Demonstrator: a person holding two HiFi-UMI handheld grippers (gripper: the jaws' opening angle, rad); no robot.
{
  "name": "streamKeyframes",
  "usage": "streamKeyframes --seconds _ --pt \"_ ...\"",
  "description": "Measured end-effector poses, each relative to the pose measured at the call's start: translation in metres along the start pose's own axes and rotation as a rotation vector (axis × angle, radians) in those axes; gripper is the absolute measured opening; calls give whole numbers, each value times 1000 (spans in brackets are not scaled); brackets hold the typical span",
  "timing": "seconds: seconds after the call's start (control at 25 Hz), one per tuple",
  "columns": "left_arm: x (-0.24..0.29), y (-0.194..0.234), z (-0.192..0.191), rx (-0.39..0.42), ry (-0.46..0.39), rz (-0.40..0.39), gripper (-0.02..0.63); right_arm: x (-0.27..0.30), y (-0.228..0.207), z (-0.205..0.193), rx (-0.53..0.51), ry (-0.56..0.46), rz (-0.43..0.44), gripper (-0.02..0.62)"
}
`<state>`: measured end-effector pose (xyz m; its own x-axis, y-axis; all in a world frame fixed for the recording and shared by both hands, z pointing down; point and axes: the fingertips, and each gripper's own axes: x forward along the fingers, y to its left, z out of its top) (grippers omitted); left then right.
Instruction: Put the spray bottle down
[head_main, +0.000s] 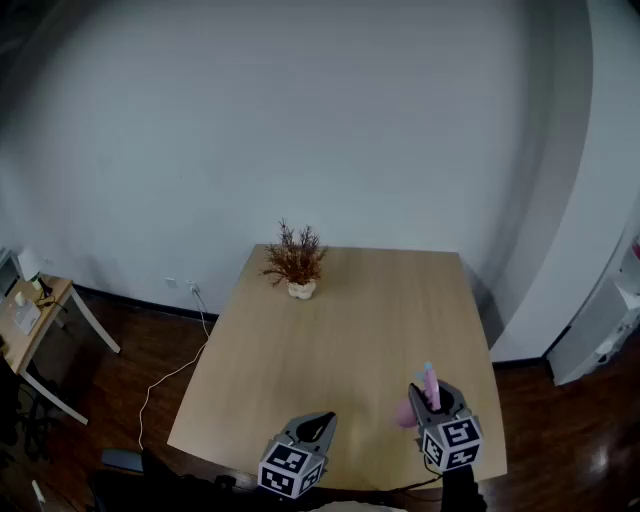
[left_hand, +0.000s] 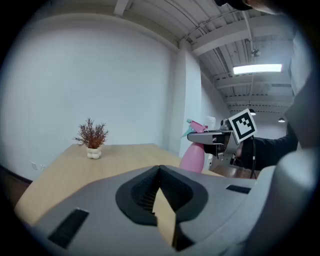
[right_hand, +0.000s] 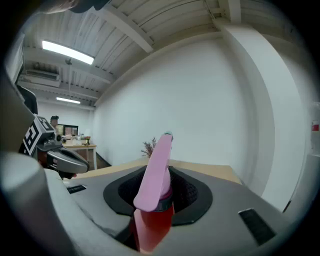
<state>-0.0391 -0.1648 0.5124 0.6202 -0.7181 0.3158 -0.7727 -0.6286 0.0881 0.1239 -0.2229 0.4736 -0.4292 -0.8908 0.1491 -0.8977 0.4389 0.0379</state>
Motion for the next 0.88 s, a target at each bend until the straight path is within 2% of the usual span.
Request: streamKeyframes --seconds 0.28,0.52,0.88 --pt "3 4 -5 0 8 -3 -6 23 -4 -43 -79 64 -12 94" --pt "2 2 -9 -3 17 -4 -6 35 -12 -83 -51 110 -36 94" --pt "-2 1 -14 -8 29 -1 -6 56 -11 -118 -58 130 -64 94"
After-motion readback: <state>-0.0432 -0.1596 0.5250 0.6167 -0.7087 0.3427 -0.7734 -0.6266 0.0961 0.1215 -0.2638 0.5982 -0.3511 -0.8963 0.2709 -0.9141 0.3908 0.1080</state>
